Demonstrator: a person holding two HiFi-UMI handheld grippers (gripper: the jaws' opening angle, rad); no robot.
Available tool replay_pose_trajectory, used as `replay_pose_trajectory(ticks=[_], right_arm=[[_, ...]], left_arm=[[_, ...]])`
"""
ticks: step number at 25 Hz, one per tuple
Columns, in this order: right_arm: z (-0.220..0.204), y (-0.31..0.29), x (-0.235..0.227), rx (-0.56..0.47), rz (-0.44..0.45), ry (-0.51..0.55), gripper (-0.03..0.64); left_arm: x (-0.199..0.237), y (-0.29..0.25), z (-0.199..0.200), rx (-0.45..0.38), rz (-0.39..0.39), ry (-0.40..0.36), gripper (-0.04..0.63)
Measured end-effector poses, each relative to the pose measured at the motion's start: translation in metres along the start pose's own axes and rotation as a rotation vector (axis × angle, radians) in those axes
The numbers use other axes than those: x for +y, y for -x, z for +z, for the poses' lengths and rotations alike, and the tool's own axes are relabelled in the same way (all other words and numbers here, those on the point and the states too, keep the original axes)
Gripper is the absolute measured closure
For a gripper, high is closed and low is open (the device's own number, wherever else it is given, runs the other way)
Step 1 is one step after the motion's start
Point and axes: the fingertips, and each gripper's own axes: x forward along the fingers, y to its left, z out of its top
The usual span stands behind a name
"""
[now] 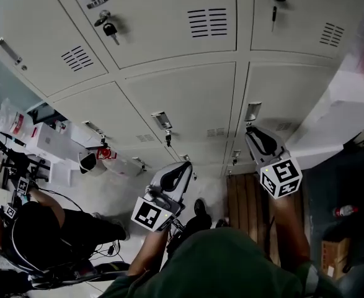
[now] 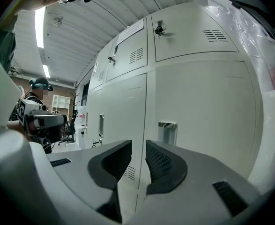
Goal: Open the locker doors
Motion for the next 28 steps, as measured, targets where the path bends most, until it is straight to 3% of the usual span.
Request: replay_pose_trajectory(ticks=[7, 16, 24, 28], right_arm=[[-0.005, -0.036, -0.037, 0.052, -0.083, 0.021, 0.537], [-0.011, -0.056, -0.043, 0.061, -0.085, 0.013, 0.528], [-0.018, 0.004, -0.02, 0.043, -0.064, -0.031, 0.538], [-0.028, 0.052, -0.014, 0.046, -0.108, -0.048, 0.539]], left_arm=[[0.013, -0.025, -0.003, 0.017, -0.045, -0.006, 0.595], [0.017, -0.032, -0.013, 0.03, -0.072, 0.022, 0.595], [0.004, -0.032, -0.016, 0.033, -0.105, 0.036, 0.595], [-0.013, -0.034, -0.021, 0.04, -0.144, 0.034, 0.595]])
